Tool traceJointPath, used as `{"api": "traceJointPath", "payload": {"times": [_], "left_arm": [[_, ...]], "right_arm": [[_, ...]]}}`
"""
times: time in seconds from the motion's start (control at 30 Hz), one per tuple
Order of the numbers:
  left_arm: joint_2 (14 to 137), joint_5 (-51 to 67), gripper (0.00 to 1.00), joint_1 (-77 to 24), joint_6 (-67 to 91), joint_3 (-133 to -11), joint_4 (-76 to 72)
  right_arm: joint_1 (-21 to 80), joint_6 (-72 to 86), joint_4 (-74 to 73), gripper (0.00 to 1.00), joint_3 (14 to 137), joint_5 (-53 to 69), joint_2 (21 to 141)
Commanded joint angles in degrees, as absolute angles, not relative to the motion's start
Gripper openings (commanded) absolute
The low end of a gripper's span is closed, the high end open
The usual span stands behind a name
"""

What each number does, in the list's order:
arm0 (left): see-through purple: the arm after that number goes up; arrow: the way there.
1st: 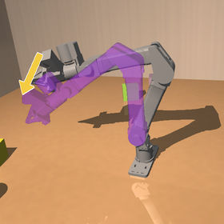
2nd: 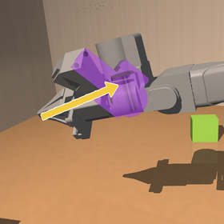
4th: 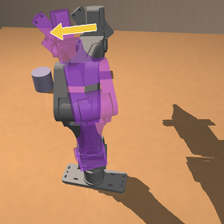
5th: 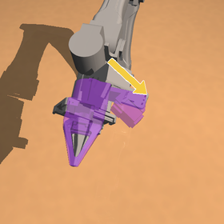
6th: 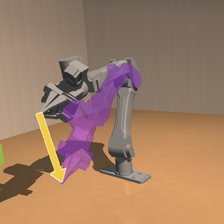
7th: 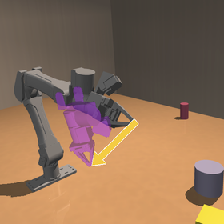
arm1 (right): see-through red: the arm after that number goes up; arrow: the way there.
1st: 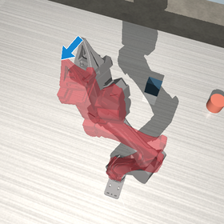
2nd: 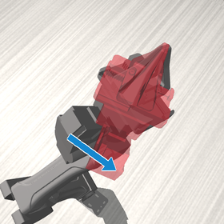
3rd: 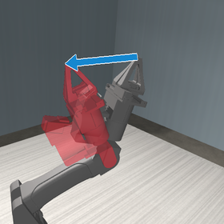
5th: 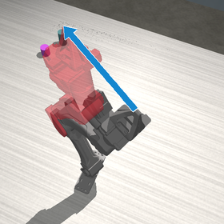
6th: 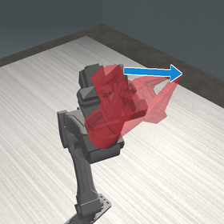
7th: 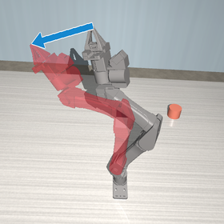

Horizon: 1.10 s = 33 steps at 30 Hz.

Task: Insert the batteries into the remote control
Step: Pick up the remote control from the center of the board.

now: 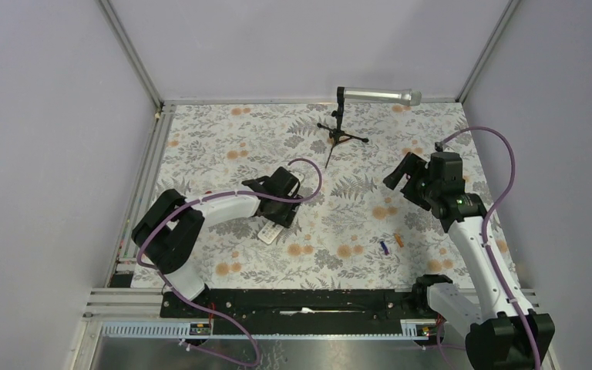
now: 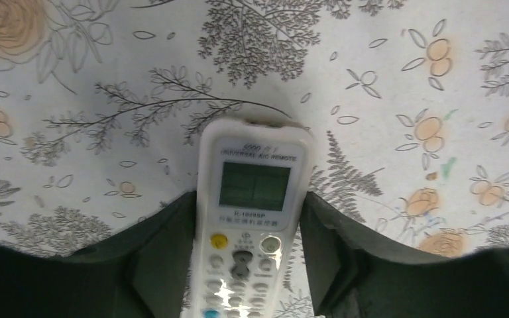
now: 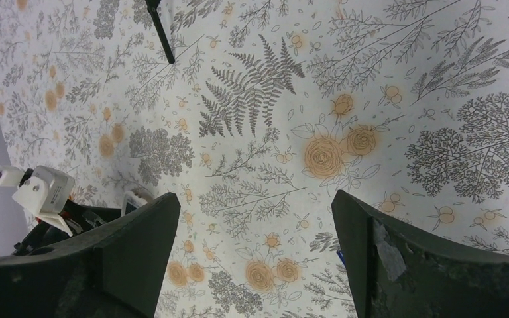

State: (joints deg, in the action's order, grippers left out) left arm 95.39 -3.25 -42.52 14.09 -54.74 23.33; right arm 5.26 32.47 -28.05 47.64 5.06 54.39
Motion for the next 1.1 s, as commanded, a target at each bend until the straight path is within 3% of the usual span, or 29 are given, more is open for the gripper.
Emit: {"api": "traceJointPath", "payload": {"times": [0.0, 0.1, 0.23, 0.43, 0.57, 0.77, 1.07], "left_arm": [[94.54, -7.62, 0.5, -42.76, 14.41, -55.64, 23.47], [92.51, -3.65, 0.42, -41.97, 15.4, -57.08, 23.46], [88.44, 5.22, 0.4, -38.01, 18.05, -59.31, 21.05], [83.61, 23.41, 0.39, -27.33, 26.47, -64.5, 16.23], [81.32, 38.65, 0.38, -23.84, 34.52, -69.23, 9.74], [78.14, 51.54, 0.37, -23.44, 49.46, -71.29, -6.02], [75.85, 53.97, 0.37, -23.47, 68.68, -67.53, -28.4]], "right_arm": [[5.1, 33.19, -28.15, 0.93, 47.19, 7.54, 55.25], [5.1, 33.77, -27.14, 0.89, 46.32, 9.57, 55.75], [5.1, 34.45, -22.17, 0.83, 43.99, 20.11, 57.07], [8.78, 42.76, 1.33, 0.83, 37.18, 37.21, 55.5], [18.76, 46.37, 13.46, 0.99, 37.88, 34.84, 54.74], [27.49, 54.38, 26.63, 1.0, 42.56, 33.46, 61.48], [32.17, 57.19, 38.94, 1.0, 48.0, 36.36, 67.86]]}}
